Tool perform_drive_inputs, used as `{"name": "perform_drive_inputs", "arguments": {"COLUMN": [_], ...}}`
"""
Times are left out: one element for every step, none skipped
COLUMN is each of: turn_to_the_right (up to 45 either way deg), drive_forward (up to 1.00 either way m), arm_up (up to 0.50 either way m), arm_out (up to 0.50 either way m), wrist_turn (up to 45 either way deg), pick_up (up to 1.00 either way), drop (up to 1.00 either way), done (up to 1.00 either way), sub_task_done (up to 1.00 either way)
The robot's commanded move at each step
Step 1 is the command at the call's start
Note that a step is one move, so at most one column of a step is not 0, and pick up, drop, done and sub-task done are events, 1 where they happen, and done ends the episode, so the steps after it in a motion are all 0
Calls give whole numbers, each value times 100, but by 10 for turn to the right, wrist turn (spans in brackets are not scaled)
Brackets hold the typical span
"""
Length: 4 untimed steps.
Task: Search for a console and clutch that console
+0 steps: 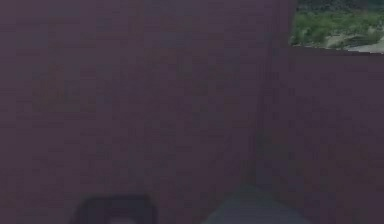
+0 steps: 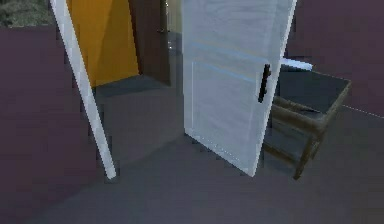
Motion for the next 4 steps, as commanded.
{"name": "perform_drive_inputs", "arguments": {"turn_to_the_right": [450, 450, 450, 360], "drive_forward": [0, 0, 0, 0], "arm_up": [0, 0, 0, 0], "arm_out": [0, 0, 0, 0], "wrist_turn": [0, 0, 0, 0], "pick_up": [0, 0, 0, 0], "drop": [0, 0, 0, 0], "done": [0, 0, 0, 0], "sub_task_done": [0, 0, 0, 0]}}
